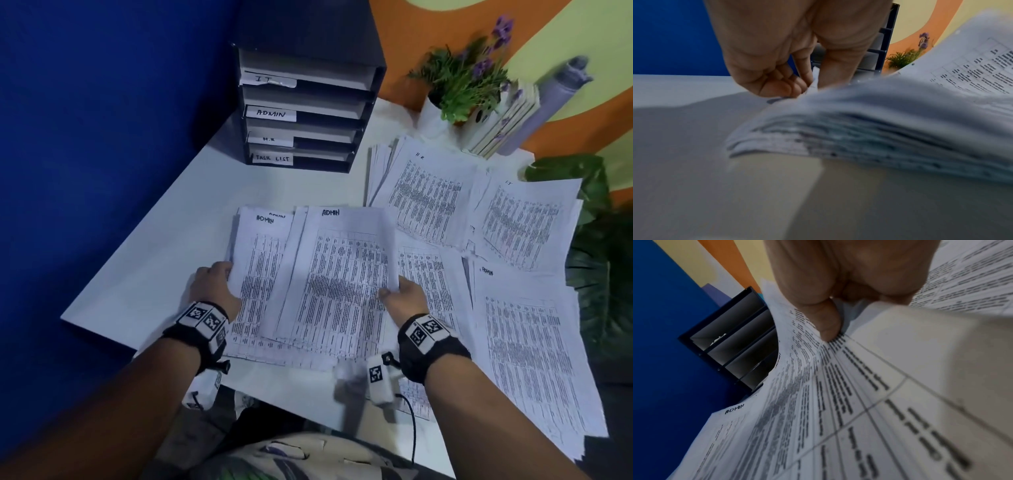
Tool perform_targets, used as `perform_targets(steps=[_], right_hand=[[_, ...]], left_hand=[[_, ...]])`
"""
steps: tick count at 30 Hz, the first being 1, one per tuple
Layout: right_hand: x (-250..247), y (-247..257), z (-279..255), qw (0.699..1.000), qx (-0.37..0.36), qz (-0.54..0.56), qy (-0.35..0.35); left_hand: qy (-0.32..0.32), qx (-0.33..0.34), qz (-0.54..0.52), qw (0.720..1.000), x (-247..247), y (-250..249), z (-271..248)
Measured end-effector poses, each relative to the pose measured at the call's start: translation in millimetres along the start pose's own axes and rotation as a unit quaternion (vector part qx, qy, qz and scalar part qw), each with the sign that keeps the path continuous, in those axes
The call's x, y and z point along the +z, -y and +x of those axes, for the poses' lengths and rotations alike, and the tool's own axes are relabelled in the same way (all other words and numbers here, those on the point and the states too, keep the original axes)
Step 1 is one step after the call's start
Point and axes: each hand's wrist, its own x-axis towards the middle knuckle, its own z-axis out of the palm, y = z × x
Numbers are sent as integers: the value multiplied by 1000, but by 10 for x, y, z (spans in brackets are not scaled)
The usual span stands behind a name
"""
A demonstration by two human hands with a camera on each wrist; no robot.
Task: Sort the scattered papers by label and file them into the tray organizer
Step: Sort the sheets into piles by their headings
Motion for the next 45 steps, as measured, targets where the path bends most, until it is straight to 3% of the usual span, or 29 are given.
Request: perform_targets(steps=[5,10,16,23,30,34,38,45], right_hand=[[-31,-9,-23,999,7,31,-8],[-9,-51,11,999,25,40,26],[5,-114,18,990,64,118,50],[-13,-88,-17,974,80,202,68],[62,-35,-40,963,31,255,81],[22,-2,-65,990,-2,142,20],[2,-66,-25,997,-1,71,-36],[-13,-152,15,996,16,90,-17]], left_hand=[[-18,23,-15,999,41,-52,-42],[-13,-1,-95,995,93,-100,-104],[-8,-32,-193,981,38,-93,-88],[-10,-20,-241,970,1,-147,-128],[45,15,-336,940,120,-372,-261],[-2,74,-140,987,140,-424,-192],[-4,0,73,997,100,-262,-111],[-42,-11,34,998,26,-111,-55]])
